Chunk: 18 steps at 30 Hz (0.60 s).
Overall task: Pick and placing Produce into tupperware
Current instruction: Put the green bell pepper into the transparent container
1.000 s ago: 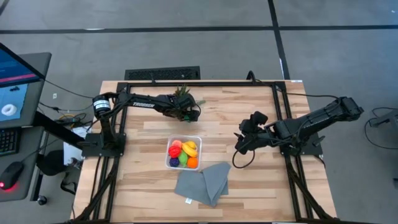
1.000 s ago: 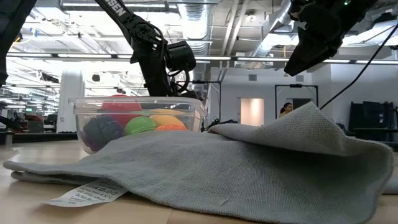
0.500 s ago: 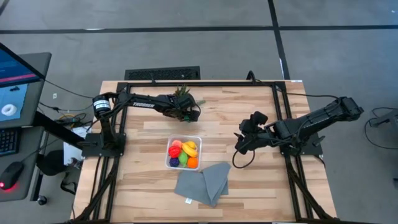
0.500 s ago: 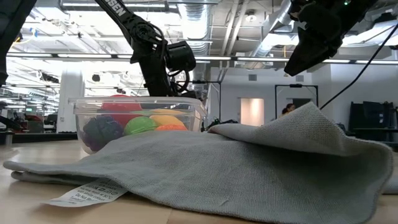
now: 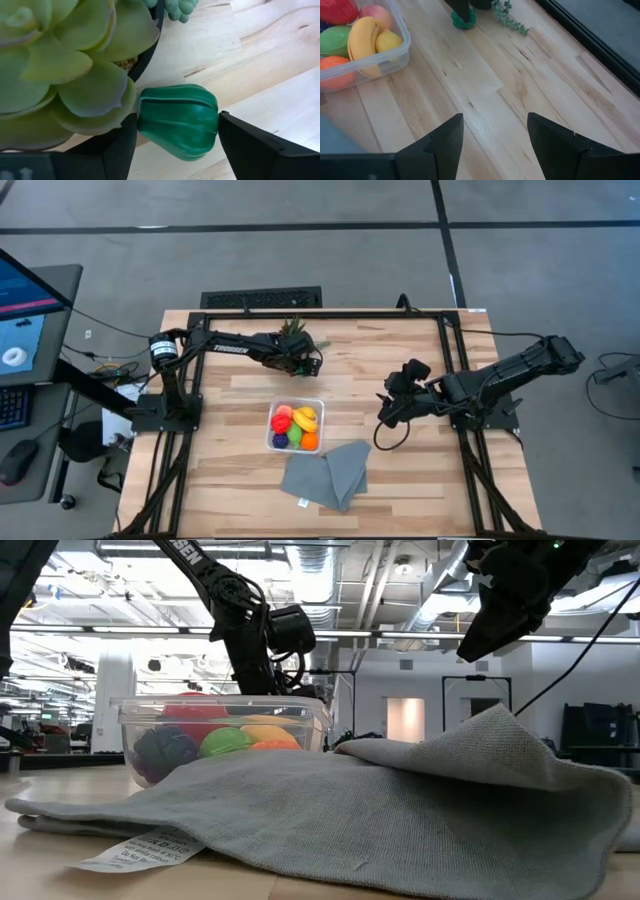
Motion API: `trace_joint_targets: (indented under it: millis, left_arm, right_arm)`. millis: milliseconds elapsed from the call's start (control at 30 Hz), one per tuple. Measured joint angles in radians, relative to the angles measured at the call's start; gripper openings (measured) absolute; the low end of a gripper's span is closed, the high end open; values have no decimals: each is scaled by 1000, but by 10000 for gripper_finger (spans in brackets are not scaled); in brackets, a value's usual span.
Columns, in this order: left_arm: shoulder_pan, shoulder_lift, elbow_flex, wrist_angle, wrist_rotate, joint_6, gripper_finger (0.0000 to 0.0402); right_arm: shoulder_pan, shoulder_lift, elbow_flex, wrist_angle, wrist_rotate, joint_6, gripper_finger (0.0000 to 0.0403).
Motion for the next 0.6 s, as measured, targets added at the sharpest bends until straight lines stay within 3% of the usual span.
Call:
trace_joint_targets:
  millis: [600]
  left_arm:
    - [-18, 0, 0, -1, -8, 8, 237]
  right_arm:
    - [0, 0, 0, 0, -2, 2, 245]
